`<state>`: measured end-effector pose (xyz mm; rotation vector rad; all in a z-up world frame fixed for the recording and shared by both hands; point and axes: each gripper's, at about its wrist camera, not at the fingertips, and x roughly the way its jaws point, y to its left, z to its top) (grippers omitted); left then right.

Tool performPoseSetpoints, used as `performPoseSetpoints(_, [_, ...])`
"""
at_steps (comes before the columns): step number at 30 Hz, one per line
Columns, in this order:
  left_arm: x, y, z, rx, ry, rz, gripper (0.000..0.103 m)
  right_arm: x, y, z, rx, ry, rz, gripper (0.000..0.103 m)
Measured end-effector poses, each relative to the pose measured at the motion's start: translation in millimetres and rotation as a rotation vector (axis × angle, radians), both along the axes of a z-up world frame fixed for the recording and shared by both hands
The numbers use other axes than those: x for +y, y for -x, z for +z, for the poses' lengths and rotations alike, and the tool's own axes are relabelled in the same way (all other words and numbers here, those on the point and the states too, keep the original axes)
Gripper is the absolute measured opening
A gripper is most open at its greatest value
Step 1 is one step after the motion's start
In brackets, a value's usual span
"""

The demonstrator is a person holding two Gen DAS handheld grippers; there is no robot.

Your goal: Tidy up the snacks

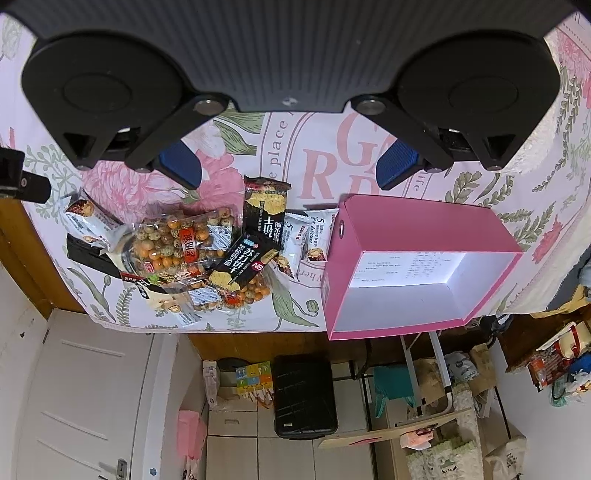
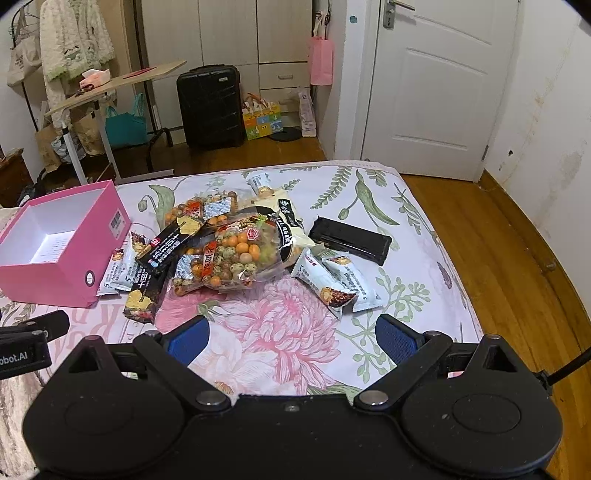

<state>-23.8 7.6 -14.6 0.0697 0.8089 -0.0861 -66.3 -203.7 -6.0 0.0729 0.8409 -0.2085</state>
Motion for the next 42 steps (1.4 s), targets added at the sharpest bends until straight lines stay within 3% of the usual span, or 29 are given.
performPoseSetpoints(8, [2.6, -8.0, -11.4, 0.061, 0.021, 0.01, 0.102, -1.4, -3.5, -8.1, 0.014, 0.013, 0.003, 0.098])
performPoseSetpoints(16, [10.3, -23.7, -7.7, 0.049, 0.08, 0.001, 0.097, -4.0, -15.0, 1.2, -0.016, -0.06, 0.114, 0.098])
performPoseSetpoints(23, [8.1, -49.0, 1.4, -0.003, 0.092, -0.014, 0.093, 12.1, -55.0, 25.5, -0.142, 0.017, 0.366, 0.098])
performPoseSetpoints(26, [7.4, -69.3, -4.0, -0.024, 0.135, -0.023, 0.093, 18.4, -85.0, 22.8, -0.189, 0.064, 0.46, 0.098])
performPoseSetpoints(28, [5.1, -83.2, -11.2, -0.047, 0.151, -0.019, 0.093, 18.6, -112.2, 13.8, -0.193, 0.04, 0.52, 0.098])
performPoseSetpoints(30, [2.8, -98.8, -20.5, -0.049, 0.16, 0.004, 0.086, 15.9, -140.9, 4.4, -0.171, -0.027, 0.517, 0.094])
performPoseSetpoints(36, [-8.1, -148.3, -59.5, 0.02, 0.203, 0.061, 0.07, 6.9, -228.1, -39.1, -0.038, -0.324, 0.533, 0.062])
performPoseSetpoints(38, [-15.3, -160.9, -74.8, 0.059, 0.206, 0.061, 0.066, 10.2, -249.1, -57.9, -0.005, -0.368, 0.546, 0.053])
performPoseSetpoints(42, [-19.4, -176.7, -105.5, 0.127, 0.23, 0.102, 0.061, 21.2, -275.8, -88.4, 0.047, -0.365, 0.573, 0.048])
